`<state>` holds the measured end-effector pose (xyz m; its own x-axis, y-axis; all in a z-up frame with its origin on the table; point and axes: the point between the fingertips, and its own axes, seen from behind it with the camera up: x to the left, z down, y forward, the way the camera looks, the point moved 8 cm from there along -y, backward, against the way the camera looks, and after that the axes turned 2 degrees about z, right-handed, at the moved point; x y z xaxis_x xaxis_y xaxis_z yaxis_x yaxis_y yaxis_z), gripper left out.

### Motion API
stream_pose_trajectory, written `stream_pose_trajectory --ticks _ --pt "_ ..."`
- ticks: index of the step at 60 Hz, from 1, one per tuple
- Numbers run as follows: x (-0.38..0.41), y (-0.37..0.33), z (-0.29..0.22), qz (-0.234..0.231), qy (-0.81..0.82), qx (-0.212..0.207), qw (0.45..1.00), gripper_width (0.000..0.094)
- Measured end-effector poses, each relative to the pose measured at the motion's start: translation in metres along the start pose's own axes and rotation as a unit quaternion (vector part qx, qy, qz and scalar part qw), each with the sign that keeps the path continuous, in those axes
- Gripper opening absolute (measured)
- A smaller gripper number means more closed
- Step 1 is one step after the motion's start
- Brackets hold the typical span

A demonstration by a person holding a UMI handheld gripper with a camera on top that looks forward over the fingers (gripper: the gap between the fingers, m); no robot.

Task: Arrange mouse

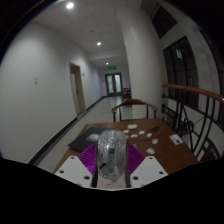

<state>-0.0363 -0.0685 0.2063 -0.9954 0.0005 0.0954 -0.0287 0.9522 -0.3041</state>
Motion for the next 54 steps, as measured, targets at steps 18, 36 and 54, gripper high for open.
stream_pose_trajectory --ticks 18,36,54 --pt "0.080 0.044 0.149 0.032 -0.037 0.146 0.988 0.0372" --pt "0.075 0.054 0.170 -0.006 -0.050 0.185 0.981 0.0587" --pt "0.038 -0.022 0.148 -0.106 -0.041 0.182 0.977 0.0856"
